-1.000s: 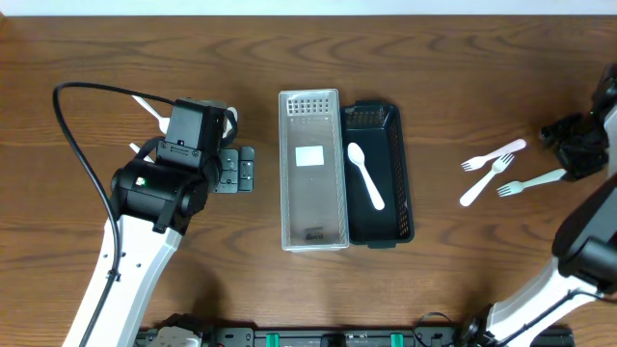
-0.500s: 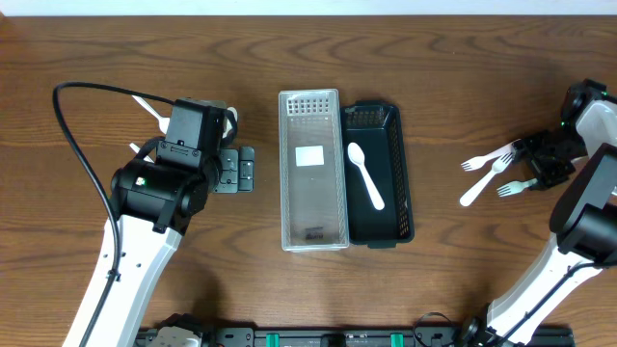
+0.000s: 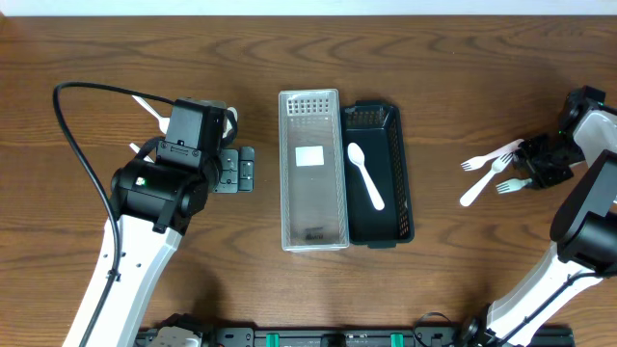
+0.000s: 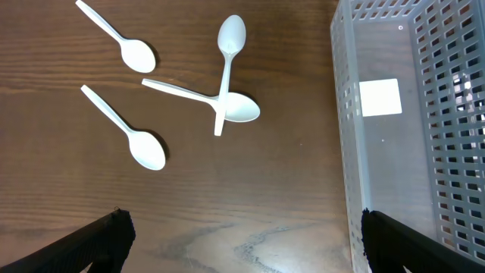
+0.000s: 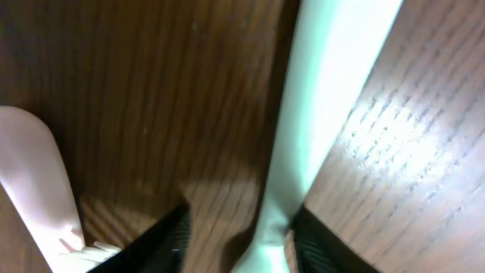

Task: Pack container
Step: 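Grasp a white fork with the right gripper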

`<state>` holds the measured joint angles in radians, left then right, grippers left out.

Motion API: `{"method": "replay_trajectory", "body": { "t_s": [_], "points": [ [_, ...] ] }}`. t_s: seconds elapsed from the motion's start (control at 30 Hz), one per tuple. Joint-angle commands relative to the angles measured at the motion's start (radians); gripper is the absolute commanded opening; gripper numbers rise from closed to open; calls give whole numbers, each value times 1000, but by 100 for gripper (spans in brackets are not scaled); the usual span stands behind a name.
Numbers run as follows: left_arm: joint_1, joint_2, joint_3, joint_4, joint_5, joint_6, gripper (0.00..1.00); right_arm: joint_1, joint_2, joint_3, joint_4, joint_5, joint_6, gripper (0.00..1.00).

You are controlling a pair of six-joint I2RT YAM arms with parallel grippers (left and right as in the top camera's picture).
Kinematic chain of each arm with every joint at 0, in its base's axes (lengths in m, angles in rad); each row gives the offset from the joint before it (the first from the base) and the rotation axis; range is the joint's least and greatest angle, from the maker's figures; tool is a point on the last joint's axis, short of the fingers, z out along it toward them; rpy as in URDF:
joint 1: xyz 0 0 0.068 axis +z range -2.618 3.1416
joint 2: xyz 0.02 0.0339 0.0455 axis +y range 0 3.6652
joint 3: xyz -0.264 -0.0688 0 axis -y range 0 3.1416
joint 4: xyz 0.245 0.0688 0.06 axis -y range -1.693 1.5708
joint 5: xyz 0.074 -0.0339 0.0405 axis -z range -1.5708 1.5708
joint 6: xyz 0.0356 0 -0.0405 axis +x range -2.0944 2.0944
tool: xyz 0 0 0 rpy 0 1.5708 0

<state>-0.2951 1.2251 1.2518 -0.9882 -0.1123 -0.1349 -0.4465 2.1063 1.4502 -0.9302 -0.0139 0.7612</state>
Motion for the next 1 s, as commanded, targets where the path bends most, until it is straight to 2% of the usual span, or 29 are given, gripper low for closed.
{"method": "replay_trajectory", "body": {
  "t_s": [0.0, 0.97],
  "points": [
    [5, -4, 16, -2, -12, -13, 98, 10, 76, -59, -8, 2, 8, 40],
    [5, -4, 16, -2, -12, -12, 98, 88, 76, -59, -43, -47, 2, 43]
  ]
}}
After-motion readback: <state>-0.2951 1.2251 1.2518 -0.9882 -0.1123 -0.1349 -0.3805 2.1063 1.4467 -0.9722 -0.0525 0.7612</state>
